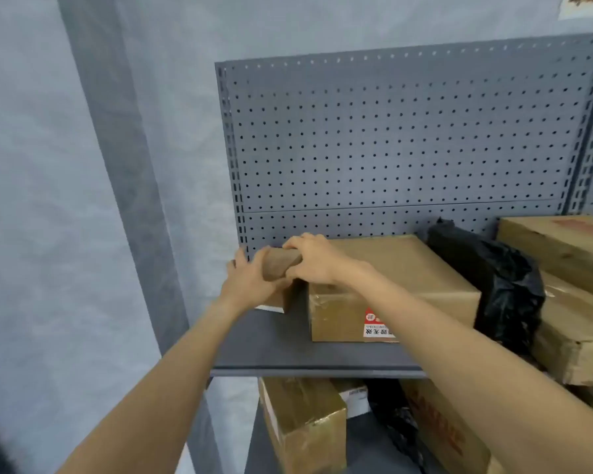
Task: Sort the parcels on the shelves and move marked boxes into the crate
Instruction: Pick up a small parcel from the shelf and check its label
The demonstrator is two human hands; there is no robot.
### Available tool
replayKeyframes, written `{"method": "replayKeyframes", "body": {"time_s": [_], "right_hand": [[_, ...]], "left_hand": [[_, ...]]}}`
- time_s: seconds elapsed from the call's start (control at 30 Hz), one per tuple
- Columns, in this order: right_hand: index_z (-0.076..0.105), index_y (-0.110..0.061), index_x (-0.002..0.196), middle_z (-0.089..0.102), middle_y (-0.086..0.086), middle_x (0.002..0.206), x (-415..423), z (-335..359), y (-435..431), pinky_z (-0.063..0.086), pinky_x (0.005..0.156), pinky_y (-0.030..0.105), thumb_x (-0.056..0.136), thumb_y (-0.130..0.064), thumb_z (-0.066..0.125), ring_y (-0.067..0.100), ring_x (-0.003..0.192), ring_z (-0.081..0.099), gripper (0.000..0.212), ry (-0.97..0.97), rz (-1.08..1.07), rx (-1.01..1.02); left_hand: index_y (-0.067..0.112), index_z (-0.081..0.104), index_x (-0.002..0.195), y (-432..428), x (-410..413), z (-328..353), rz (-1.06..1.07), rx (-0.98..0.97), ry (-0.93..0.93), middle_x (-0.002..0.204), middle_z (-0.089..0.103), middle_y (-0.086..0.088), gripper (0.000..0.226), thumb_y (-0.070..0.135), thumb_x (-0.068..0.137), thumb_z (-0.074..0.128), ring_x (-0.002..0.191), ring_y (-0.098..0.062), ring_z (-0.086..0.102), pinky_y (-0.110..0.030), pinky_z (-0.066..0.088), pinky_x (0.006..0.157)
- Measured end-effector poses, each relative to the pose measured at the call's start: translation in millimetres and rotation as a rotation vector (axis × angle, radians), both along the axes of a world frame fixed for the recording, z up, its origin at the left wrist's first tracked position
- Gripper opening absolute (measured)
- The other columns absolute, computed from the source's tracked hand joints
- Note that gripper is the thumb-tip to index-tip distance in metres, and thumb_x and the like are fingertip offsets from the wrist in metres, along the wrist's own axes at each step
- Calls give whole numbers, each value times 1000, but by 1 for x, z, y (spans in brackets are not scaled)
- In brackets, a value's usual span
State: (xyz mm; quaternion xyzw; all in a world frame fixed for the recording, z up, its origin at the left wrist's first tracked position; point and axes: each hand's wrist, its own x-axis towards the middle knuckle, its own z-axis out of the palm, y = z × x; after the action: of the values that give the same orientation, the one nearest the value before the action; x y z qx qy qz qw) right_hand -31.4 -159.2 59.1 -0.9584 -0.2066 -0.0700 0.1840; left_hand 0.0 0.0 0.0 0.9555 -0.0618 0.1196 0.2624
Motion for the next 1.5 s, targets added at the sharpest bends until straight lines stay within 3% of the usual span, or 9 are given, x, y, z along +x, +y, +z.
{"method": "replayKeyframes", "body": {"time_s": [0.2,0.4,0.53,0.6,0.7,0.87,1.1,1.33,1.5], "right_hand": [[47,-18,136,45,9,134,17,-2,-10,37,98,38,87,-23,62,27,127,35,52,34,5,89],[37,-19,143,44,2,142,23,7,-21,35,99,28,88,-29,66,19,130,42,63,81,-7,540],[27,-17,148,46,9,139,20,17,-6,46,100,39,87,-43,66,28,119,53,78,485,-16,1070],[47,-20,136,54,9,131,21,13,5,47,98,47,86,-48,65,32,112,58,60,638,59,1151],[66,-25,108,70,3,105,26,3,19,48,94,51,84,-46,65,27,97,64,32,713,153,1234],[65,-26,113,75,-1,106,42,0,12,54,80,45,82,-42,67,24,106,65,35,610,152,1317],[45,-26,136,70,-7,105,52,8,0,56,73,25,73,-27,78,8,84,72,71,407,192,755],[36,-27,143,60,-8,121,77,11,4,47,99,36,72,-37,79,14,108,61,83,310,157,624],[49,-27,123,58,-6,109,103,7,-1,47,76,25,67,-33,81,9,92,58,65,188,61,360]], "left_hand": [[28,51,131,-2,8,-9,105,-154,-162,133,39,-4,64,51,74,67,118,-30,42,-36,44,87],[28,56,109,39,-4,44,30,-1199,43,115,57,-2,38,49,79,63,95,-20,59,-41,59,64],[21,58,121,34,-12,51,-122,-1757,275,117,56,-10,51,48,79,64,106,-37,59,-54,56,72],[18,61,122,21,-16,47,-200,-1859,358,119,58,-13,51,48,80,61,105,-38,60,-51,56,73],[15,65,117,11,-19,36,-258,-1833,424,108,64,-12,50,50,83,54,91,-37,68,-45,57,67],[25,63,118,33,-13,35,-176,-1398,321,114,65,-5,45,50,81,62,106,-28,63,-46,57,73],[44,46,129,67,3,64,-227,-1068,148,107,73,6,87,51,52,87,99,-16,69,-38,59,69],[32,70,109,68,25,58,-206,-1115,75,96,75,2,39,26,71,79,85,-13,71,-31,57,62],[30,68,107,63,45,21,-158,-1012,86,100,75,3,29,21,80,75,90,-14,71,-33,57,71]]}}
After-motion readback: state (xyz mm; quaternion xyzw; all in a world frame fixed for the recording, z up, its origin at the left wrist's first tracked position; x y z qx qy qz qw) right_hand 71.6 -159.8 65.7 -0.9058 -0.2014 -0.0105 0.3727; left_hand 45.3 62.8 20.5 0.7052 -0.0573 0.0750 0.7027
